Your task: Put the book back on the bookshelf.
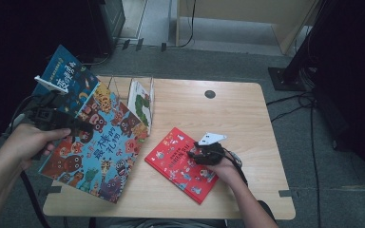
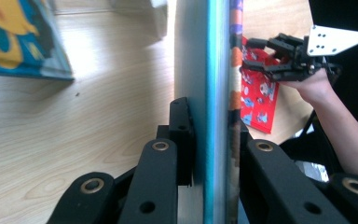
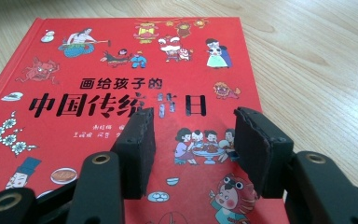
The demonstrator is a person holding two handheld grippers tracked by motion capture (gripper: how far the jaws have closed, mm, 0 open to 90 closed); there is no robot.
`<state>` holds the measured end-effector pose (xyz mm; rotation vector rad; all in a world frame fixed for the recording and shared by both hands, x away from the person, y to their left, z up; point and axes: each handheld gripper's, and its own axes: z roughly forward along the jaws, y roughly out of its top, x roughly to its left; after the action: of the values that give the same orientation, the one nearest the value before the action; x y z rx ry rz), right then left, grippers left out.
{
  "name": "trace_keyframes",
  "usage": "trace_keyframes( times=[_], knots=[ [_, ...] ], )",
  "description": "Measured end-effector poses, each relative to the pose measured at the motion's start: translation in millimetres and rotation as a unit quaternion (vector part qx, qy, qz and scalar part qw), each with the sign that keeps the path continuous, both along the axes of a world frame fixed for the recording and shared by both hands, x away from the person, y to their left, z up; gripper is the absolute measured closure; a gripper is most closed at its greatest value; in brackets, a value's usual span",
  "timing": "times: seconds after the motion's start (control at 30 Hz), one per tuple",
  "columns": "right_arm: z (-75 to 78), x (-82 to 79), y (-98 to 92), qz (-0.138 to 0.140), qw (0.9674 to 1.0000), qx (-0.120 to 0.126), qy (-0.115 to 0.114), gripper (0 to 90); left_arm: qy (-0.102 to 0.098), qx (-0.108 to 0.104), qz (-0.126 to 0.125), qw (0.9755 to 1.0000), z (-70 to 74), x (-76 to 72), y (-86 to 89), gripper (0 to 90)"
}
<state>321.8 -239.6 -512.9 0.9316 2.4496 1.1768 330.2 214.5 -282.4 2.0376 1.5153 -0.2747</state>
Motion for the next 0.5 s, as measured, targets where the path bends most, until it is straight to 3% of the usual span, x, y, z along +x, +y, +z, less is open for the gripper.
trace_keyframes(
  times=[0.3, 0.5],
  knots=[
    [0.1, 0.4, -0.6, 0.001, 1.0000, 0.003, 0.004, 48.0, 0.008, 0.000, 0.019, 0.9998, 7.1, -9.2, 21.0, 80.8],
    [0.1, 0.4, -0.6, 0.002, 1.0000, 0.002, 0.003, 48.0, -0.001, 0.010, 0.035, 0.9994, 13.2, -18.0, 39.5, 80.7]
  ],
)
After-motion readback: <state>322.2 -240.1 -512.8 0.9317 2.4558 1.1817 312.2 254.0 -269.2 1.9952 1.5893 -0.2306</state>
